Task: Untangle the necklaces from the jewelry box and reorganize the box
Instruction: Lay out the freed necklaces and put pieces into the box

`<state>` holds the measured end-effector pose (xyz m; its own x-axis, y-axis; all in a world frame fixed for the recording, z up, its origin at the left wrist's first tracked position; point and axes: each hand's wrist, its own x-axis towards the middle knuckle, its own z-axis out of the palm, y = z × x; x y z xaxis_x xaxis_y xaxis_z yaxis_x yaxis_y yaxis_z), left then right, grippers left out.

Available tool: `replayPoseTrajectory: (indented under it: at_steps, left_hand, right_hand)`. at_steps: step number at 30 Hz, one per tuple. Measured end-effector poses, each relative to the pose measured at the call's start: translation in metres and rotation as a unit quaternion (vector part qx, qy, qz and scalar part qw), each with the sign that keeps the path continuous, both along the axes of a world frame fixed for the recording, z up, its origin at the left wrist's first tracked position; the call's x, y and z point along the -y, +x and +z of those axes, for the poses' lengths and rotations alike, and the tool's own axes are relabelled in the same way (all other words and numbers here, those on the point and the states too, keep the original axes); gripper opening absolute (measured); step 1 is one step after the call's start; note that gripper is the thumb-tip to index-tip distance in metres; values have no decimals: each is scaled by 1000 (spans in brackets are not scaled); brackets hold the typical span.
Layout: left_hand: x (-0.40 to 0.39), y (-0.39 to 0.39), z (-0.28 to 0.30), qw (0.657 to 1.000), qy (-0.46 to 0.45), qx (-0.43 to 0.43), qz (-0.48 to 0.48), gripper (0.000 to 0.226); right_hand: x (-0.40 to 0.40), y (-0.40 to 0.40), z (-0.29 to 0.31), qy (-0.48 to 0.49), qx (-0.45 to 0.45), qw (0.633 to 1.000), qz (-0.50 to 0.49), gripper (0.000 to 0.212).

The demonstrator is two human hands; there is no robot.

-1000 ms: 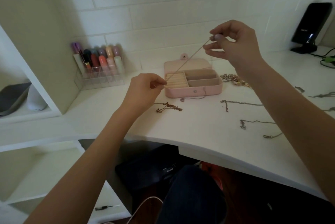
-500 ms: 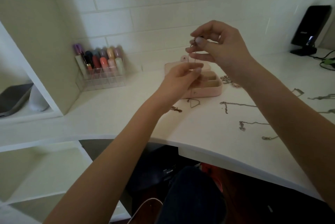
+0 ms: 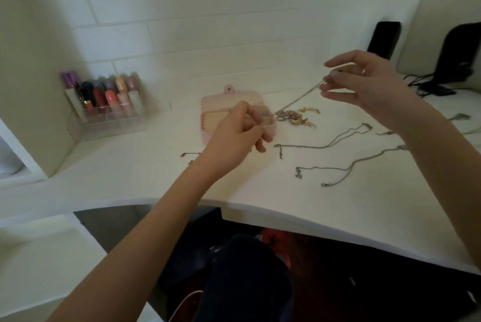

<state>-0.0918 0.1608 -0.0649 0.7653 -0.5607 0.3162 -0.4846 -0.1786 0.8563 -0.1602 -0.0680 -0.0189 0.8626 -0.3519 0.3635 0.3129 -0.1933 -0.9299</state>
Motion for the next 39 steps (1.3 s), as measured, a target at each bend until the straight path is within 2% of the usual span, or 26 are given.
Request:
replayPoseTrajectory:
  at_steps: [6,9,12,14,15,17,18,19,22,26,31,33,36,39]
  left_hand:
    - [33,-57,-13,988,56,112,-92,12]
    - [48,-80,-20,976,62,181,-107,17]
    - [60,-96,-21,974,50,180,-129,17]
    - [70,-103,-21,981,15,135,-139,15]
    - [75,-106,-20,986,-18,74,-150,13]
    - [83,-110,-20,975,-89,-72,-188,12]
    - [87,-111,-22,967,-110,-113,-202,12]
    - [91,-111,-26,965,-112,-119,-206,12]
    - [101,-110,-40,976,-74,-75,-188,13]
    - [107,-105,-42,992,-52,31,-109,15]
    - [112,-99,-44,979,13,191,-66,21]
    - [111,-102,-43,977,44,188,-89,21]
    - [109,-107,-40,976,100,136,-135,23]
    - [104,-109,-39,979,104,101,-143,25]
  right_hand:
    - [45,-89,-19,-33,-92,987,-129,19]
    - [58,-126,-30,-140,-153,958,-196,17]
    - [70,-156,-42,-243,-193,917,-251,11]
    - [75,-168,-50,-299,-200,892,-275,6]
    - [77,-170,-54,-321,-202,882,-281,6]
    - [79,-172,-62,-324,-197,880,-287,5]
    - [80,-172,-67,-320,-192,882,-290,4]
    - [80,-171,-72,-318,-183,883,-293,4]
    - [82,-166,-84,-340,-174,871,-309,6]
    - [91,-157,-90,-404,-210,830,-323,19]
    - [93,-150,-92,-428,-229,811,-326,27]
    - [94,-149,-94,-432,-231,809,-324,28]
    - [93,-149,-94,-430,-224,814,-320,27]
    - [91,-147,-93,-438,-219,817,-306,25]
